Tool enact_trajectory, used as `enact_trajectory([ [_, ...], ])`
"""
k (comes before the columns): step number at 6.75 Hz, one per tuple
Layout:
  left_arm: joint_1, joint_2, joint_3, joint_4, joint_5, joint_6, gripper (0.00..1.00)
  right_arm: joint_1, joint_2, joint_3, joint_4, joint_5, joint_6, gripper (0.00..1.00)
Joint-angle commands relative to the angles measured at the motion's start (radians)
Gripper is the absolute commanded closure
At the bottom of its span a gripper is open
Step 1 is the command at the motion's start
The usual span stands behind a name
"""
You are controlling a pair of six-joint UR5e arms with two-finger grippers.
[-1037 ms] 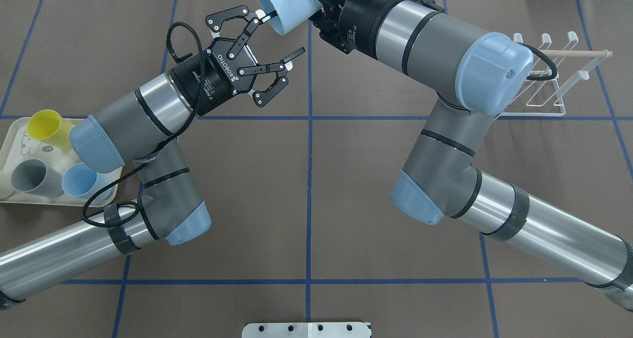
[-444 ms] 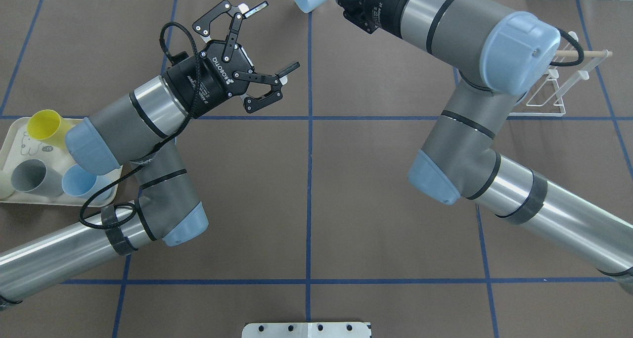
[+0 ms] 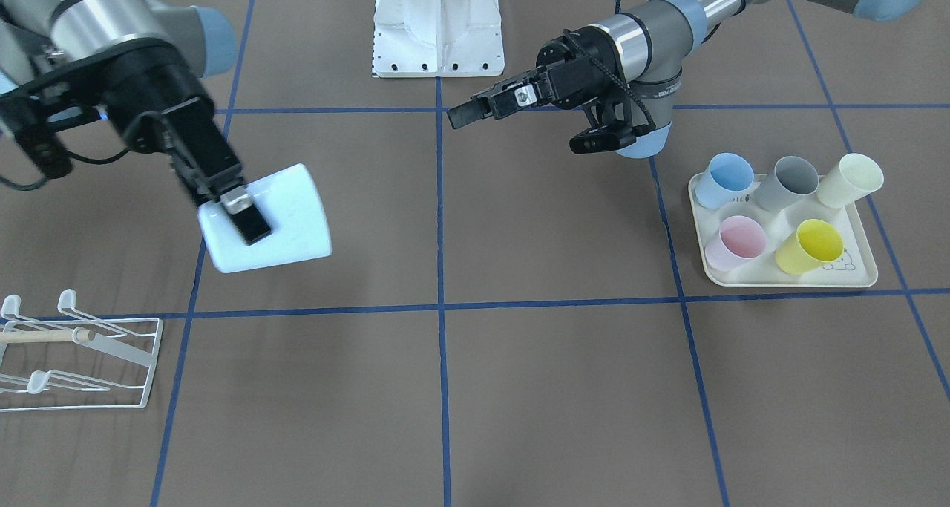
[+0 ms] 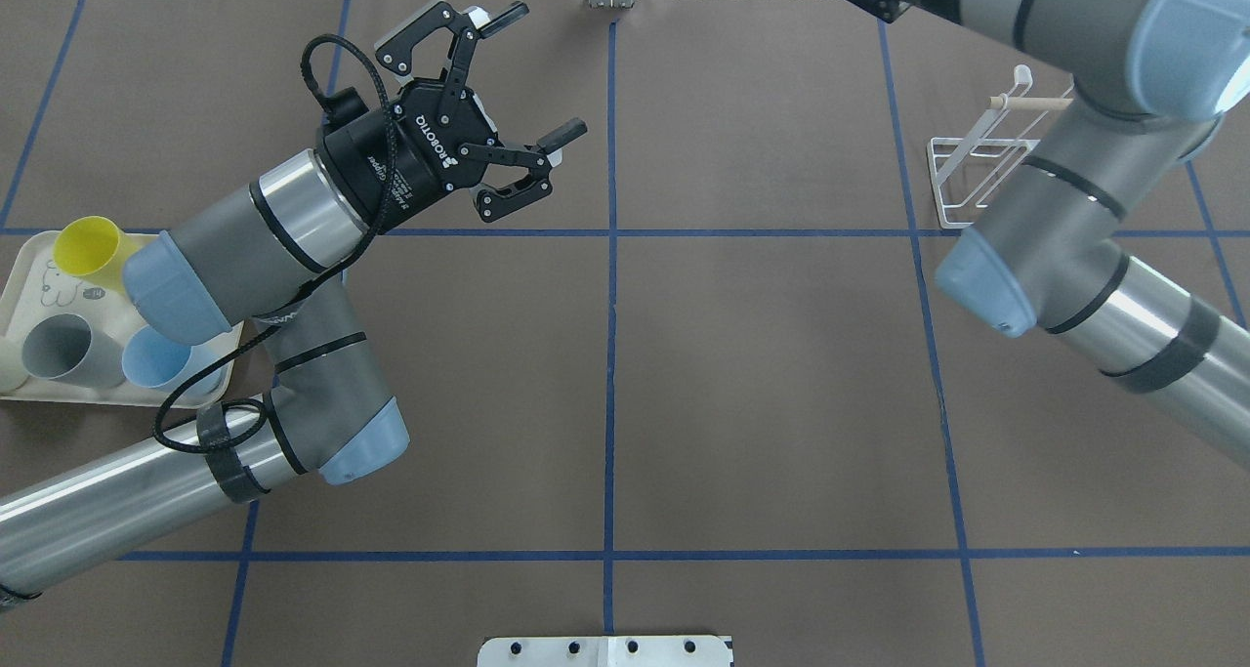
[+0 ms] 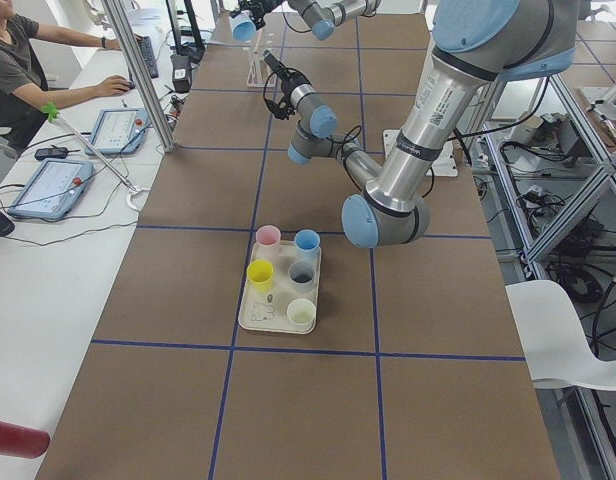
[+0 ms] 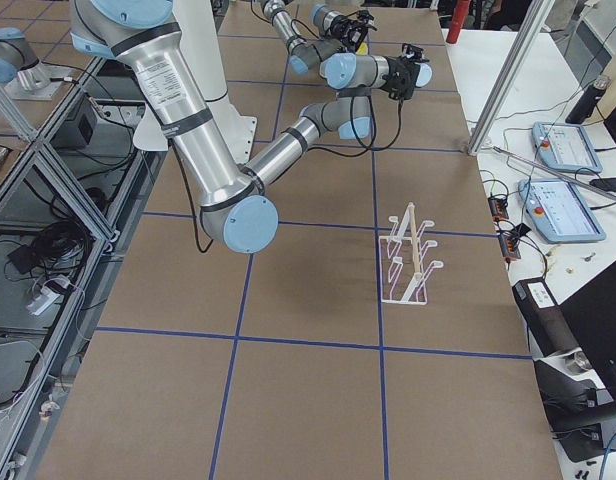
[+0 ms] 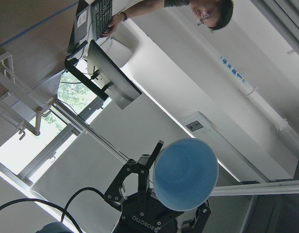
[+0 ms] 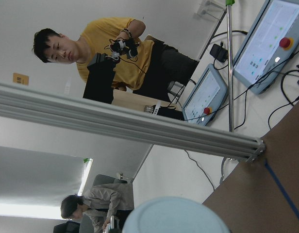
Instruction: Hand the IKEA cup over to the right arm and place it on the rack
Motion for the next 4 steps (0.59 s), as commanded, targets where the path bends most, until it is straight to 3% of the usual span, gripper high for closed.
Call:
enact_trajectory([
  [1,-0.008,0.000,-0.005,0.095,-0.024,0.214,0.00,0.108,-0.134,0.007,-0.008,0.102,-0.191,1.00],
  [4,-0.086,0.041,-0.133,0.404,-0.139,0.486,0.00,0.168,-0.306,0.004,-0.021,0.102,-0.550,1.00],
])
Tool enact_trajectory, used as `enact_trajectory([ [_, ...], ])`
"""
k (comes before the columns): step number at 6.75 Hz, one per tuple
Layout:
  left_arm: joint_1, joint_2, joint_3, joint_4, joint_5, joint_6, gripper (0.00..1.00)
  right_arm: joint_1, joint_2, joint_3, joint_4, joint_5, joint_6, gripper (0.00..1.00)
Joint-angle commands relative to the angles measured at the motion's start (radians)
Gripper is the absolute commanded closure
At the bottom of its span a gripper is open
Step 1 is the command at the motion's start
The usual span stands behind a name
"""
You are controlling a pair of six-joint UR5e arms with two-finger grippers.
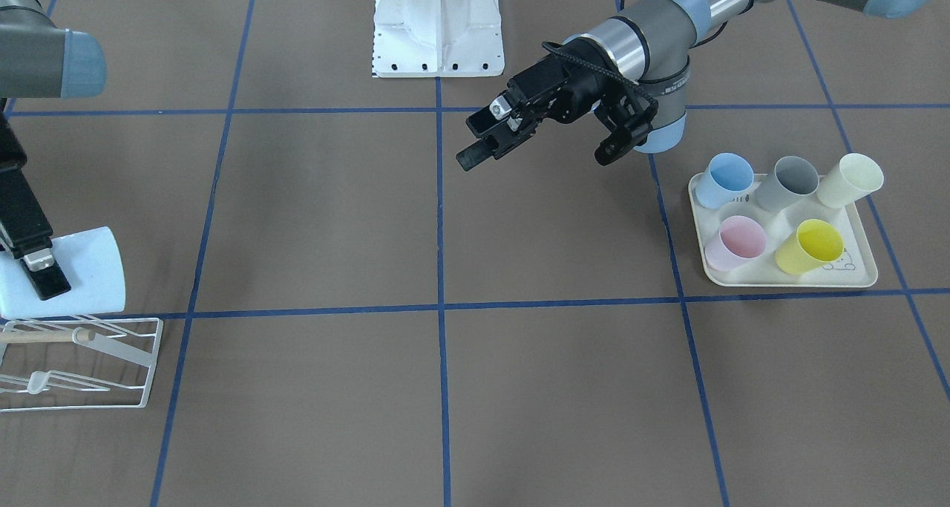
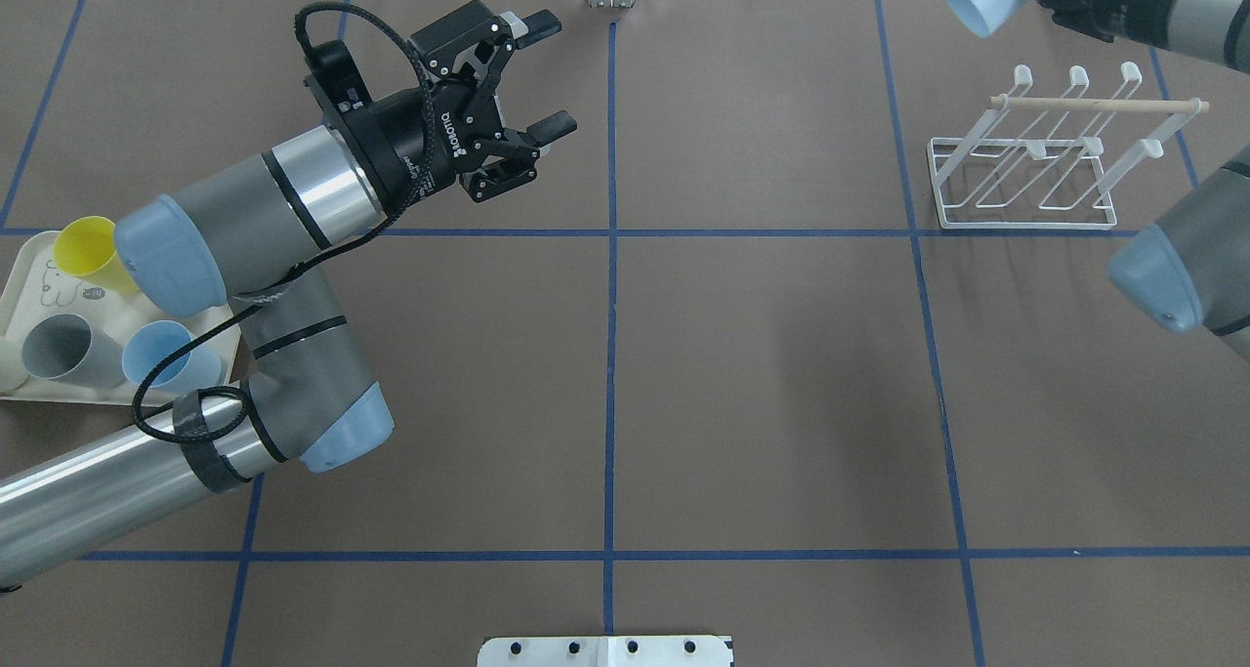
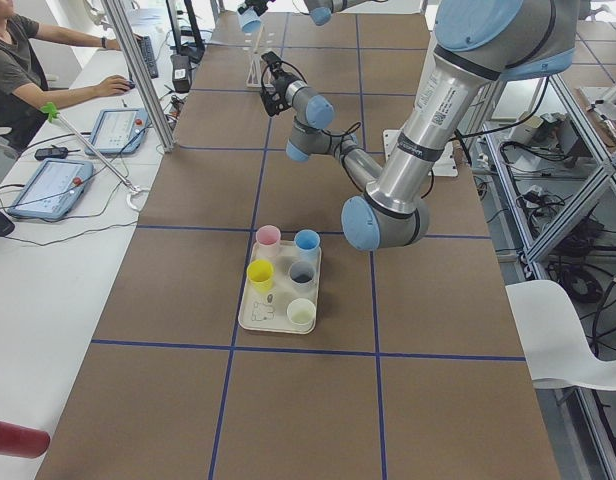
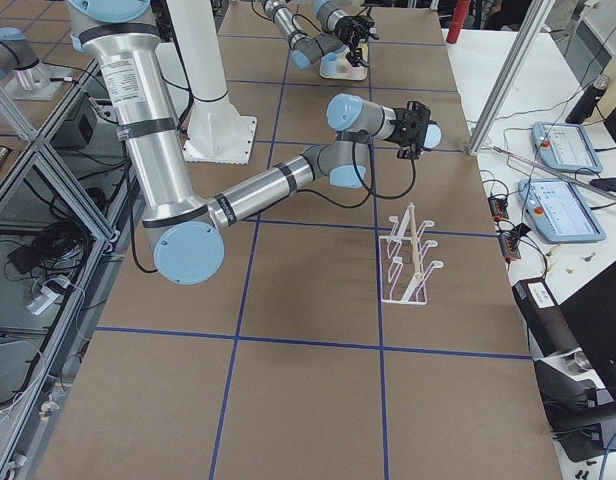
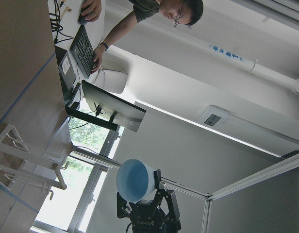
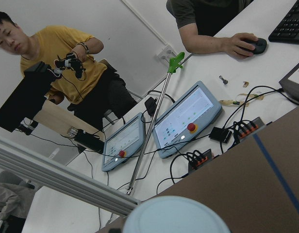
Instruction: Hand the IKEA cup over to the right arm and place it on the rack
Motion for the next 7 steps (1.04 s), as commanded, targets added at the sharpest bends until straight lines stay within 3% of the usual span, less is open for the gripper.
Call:
enact_trajectory([
  [1,-0.078,0.045,-0.096,0.199,-0.097,0.141,0.00,0.073,-0.100,-0.001,-0.058,-0.006,-0.277,1.00],
  [3,-0.192,0.108,-0.147,0.288,-0.220,0.259,0.00,0.141,-0.183,0.000,-0.089,-0.024,-0.574,1.00],
  [4,-0.256,0.173,-0.160,0.290,-0.293,0.343,0.00,0.158,-0.200,0.006,-0.101,-0.082,-0.601,1.00],
  [5,-0.351,0.242,-0.176,0.319,-0.411,0.468,0.00,0.146,-0.218,0.017,-0.101,-0.268,-0.626,1.00],
  [6,-0.452,0.281,-0.176,0.368,-0.523,0.608,0.00,0.140,-0.248,0.025,-0.101,-0.297,-0.637,1.00],
  [7,-0.476,0.321,-0.176,0.371,-0.530,0.691,0.00,0.118,-0.278,0.026,-0.092,-0.317,-0.649,1.00],
])
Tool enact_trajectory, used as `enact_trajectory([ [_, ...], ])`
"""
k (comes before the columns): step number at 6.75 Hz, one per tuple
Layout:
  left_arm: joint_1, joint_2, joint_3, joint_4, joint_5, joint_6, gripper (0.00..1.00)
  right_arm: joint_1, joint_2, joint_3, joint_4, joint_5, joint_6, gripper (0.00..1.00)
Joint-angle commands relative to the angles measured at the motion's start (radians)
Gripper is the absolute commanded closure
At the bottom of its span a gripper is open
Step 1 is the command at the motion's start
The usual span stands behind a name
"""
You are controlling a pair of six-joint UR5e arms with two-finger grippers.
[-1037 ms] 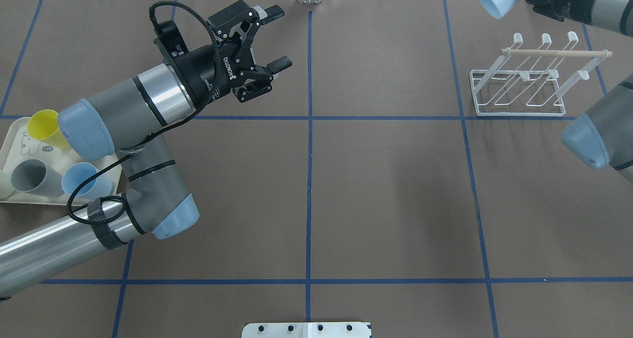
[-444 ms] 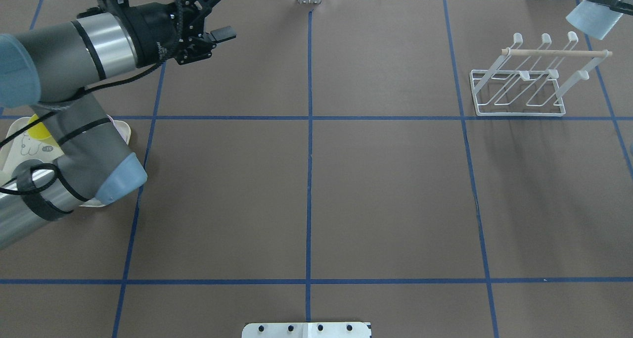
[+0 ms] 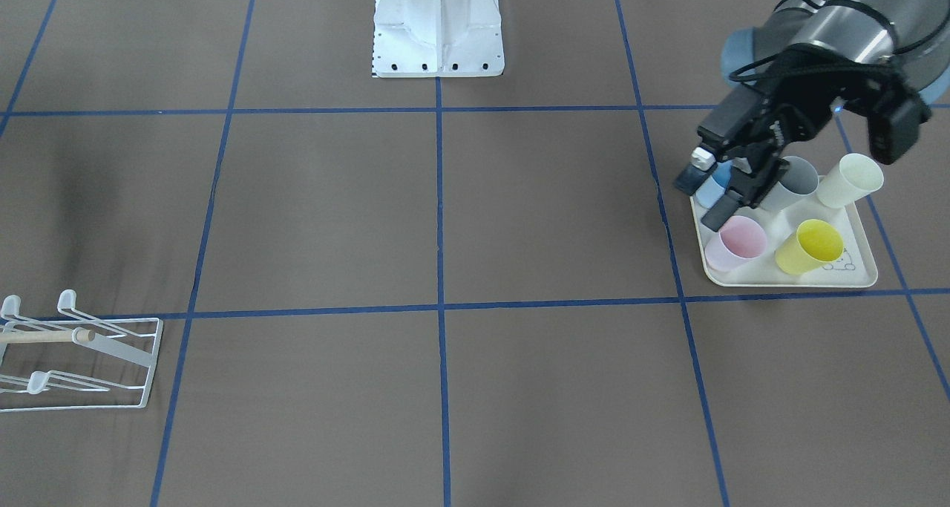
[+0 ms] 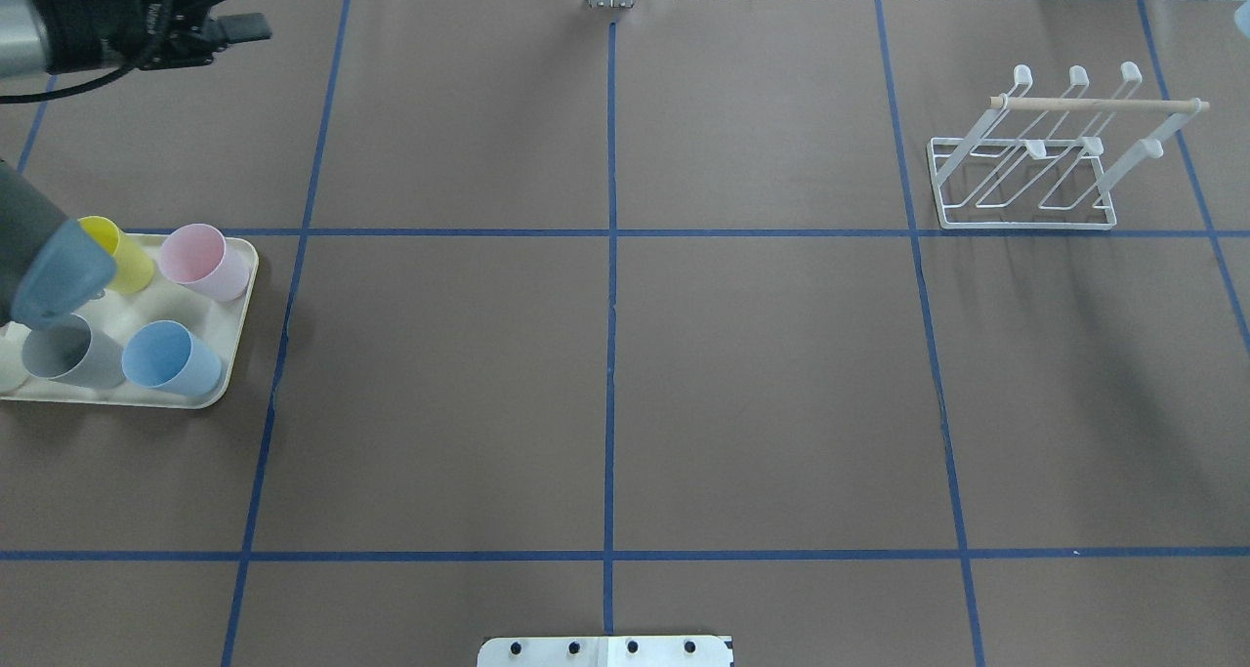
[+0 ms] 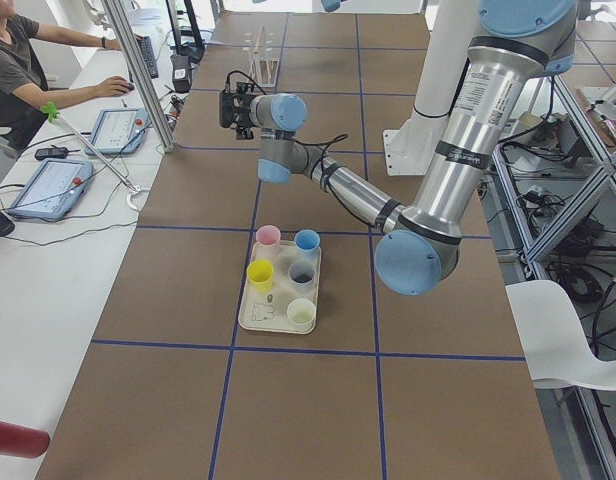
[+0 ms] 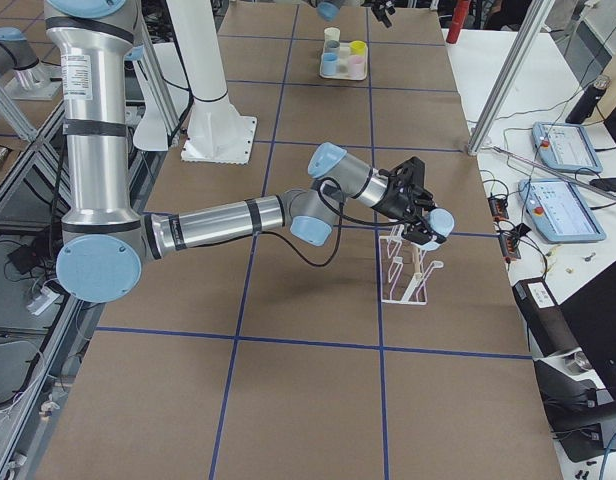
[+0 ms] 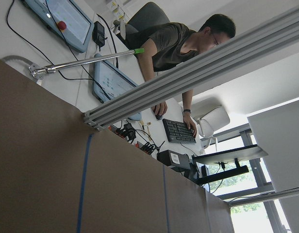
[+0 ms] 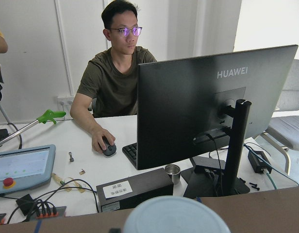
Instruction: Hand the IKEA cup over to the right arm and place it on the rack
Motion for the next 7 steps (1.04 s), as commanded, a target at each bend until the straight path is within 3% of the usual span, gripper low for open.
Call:
enact_trajectory([
  [1,-0.077,0.077,0.001,0.025,-0.051,0.186,0.00,-0.103,-0.046,0.012,0.008,-0.149,-0.017,1.00],
  [2,-0.092,0.082,0.000,0.069,-0.050,0.234,0.00,-0.200,-0.069,0.024,0.008,-0.248,-0.016,1.00],
  [7,-0.092,0.088,0.009,0.072,-0.048,0.253,0.00,-0.330,-0.131,0.043,0.011,-0.366,-0.012,1.00],
])
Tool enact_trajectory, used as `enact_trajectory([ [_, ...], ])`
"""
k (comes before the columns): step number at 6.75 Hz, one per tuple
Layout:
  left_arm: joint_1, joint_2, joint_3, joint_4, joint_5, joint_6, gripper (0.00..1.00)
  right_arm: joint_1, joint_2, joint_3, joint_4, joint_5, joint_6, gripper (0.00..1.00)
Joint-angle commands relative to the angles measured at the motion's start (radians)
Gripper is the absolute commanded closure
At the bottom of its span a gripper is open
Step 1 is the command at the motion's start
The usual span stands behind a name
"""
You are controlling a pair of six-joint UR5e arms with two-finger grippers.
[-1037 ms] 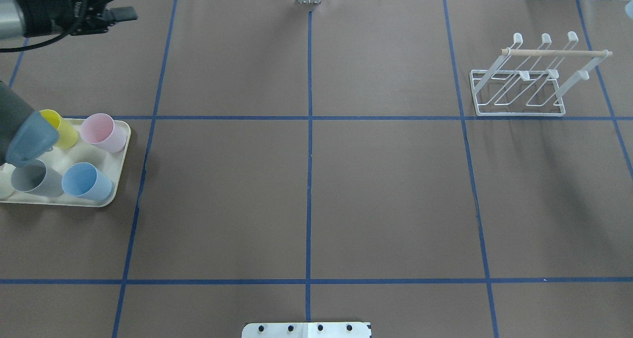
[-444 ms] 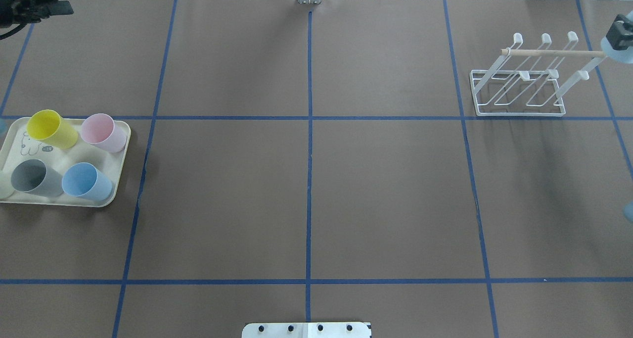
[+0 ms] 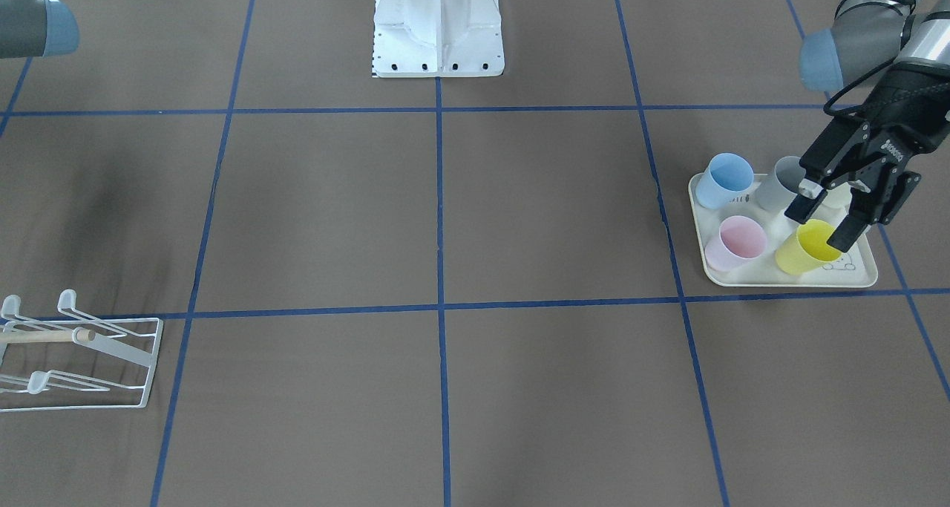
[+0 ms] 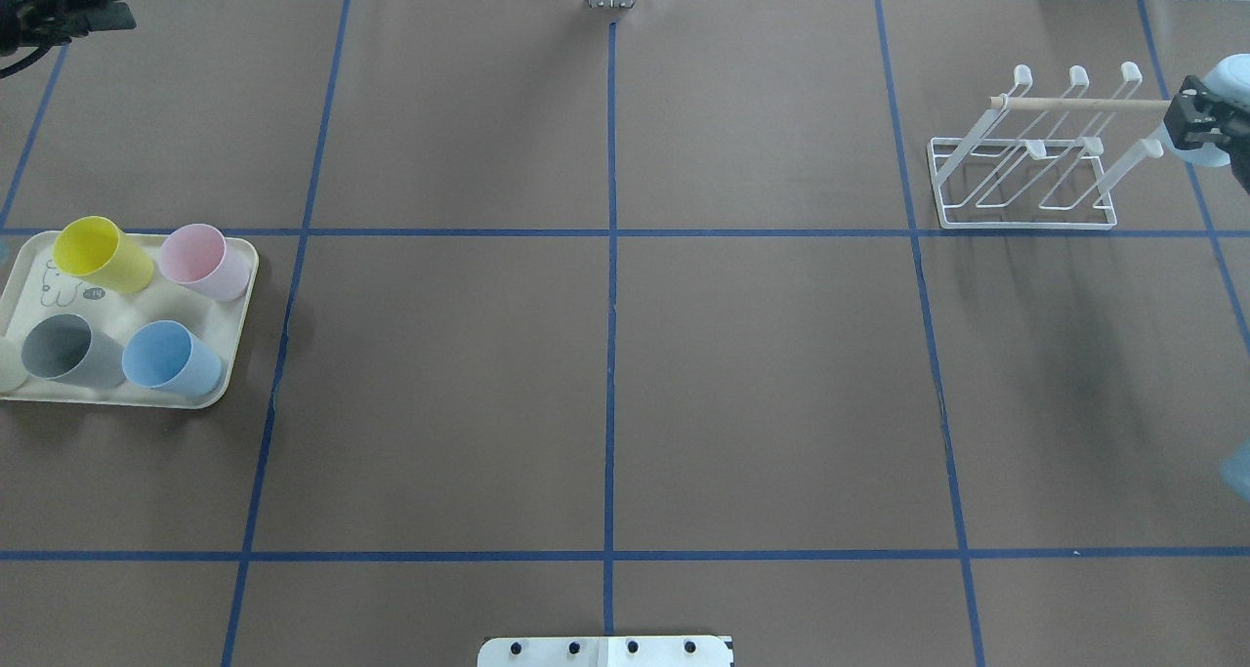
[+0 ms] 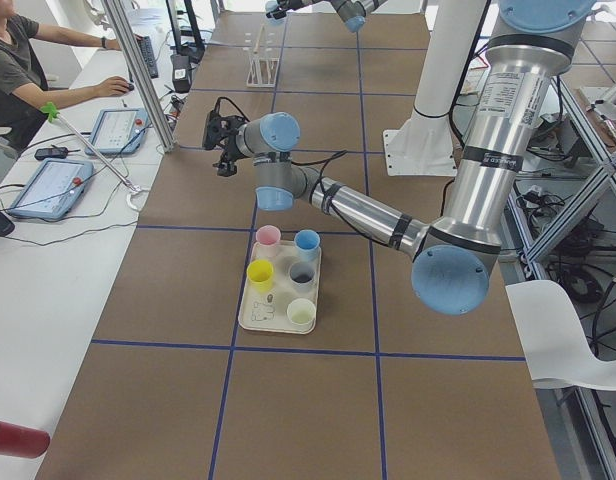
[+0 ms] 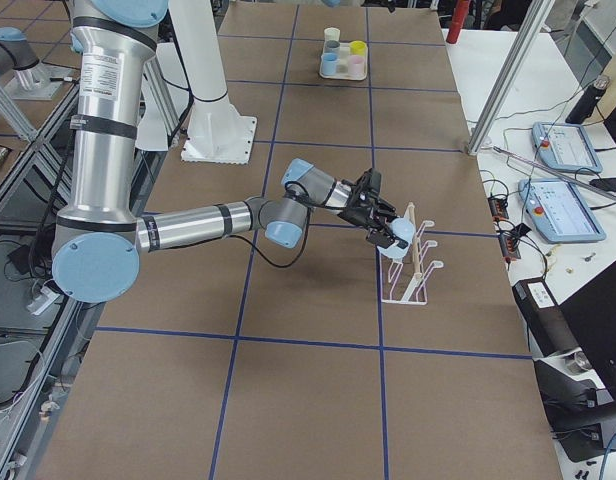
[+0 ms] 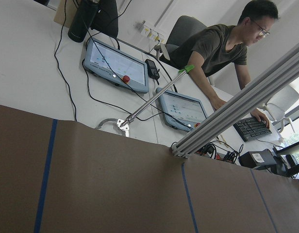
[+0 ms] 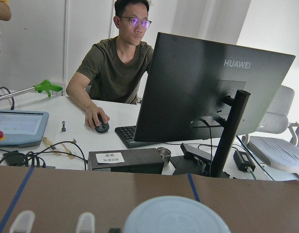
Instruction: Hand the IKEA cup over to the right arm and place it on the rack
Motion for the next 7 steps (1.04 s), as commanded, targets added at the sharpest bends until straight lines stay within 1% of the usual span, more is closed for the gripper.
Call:
enact_trajectory([
  [1,0.001,0.001,0.002,0.000,0.002,-0.001,0.00,-0.025,-0.008,-0.008,0.001,-0.017,0.002,1.00],
  [7,0.004,0.018,0.005,-0.001,0.006,-0.001,0.00,-0.028,0.028,-0.069,0.001,-0.017,-0.003,1.00],
])
